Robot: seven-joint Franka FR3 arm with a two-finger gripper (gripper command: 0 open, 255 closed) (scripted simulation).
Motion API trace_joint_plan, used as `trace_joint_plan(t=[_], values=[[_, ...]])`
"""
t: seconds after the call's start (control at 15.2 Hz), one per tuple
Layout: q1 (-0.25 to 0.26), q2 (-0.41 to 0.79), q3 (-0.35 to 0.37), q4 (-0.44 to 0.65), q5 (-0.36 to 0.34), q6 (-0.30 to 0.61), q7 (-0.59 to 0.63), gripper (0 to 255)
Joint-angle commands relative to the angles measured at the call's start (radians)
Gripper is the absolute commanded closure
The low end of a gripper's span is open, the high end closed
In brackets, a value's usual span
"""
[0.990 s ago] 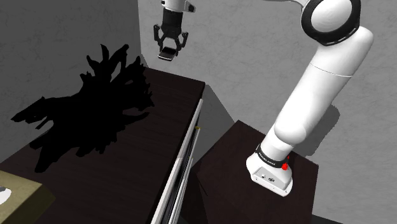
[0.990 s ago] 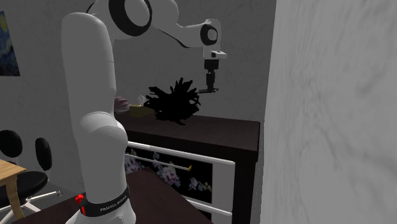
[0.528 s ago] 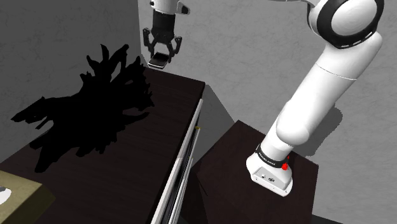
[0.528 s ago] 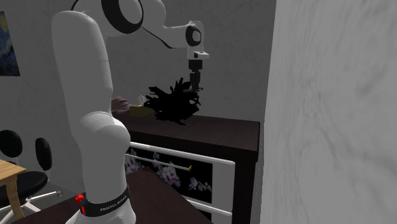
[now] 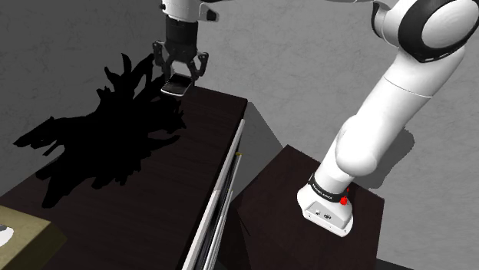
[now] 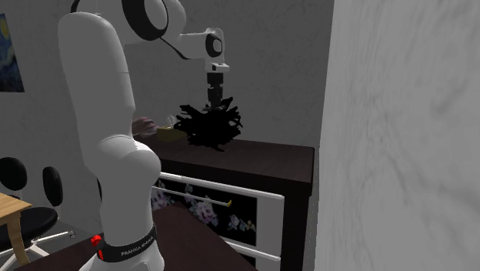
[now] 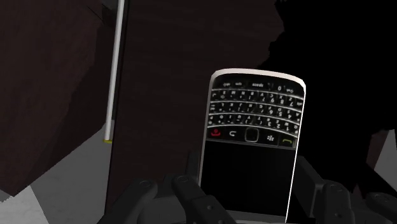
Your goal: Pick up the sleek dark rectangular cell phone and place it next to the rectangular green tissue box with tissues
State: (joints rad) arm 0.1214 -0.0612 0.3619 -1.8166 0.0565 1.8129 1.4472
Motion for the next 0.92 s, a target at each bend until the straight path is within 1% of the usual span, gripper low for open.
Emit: trace_joint_plan(t=[0.0, 0.46, 0.86], values=[[0.022, -0.002, 0.026, -0.003, 0.000, 0.003, 0.050, 255], [0.103, 0.047, 0.119, 0.051, -0.029, 0.001, 0.231, 255], [0.186, 0.137, 0.194, 0.145, -0.086, -0.014, 0.398, 255]])
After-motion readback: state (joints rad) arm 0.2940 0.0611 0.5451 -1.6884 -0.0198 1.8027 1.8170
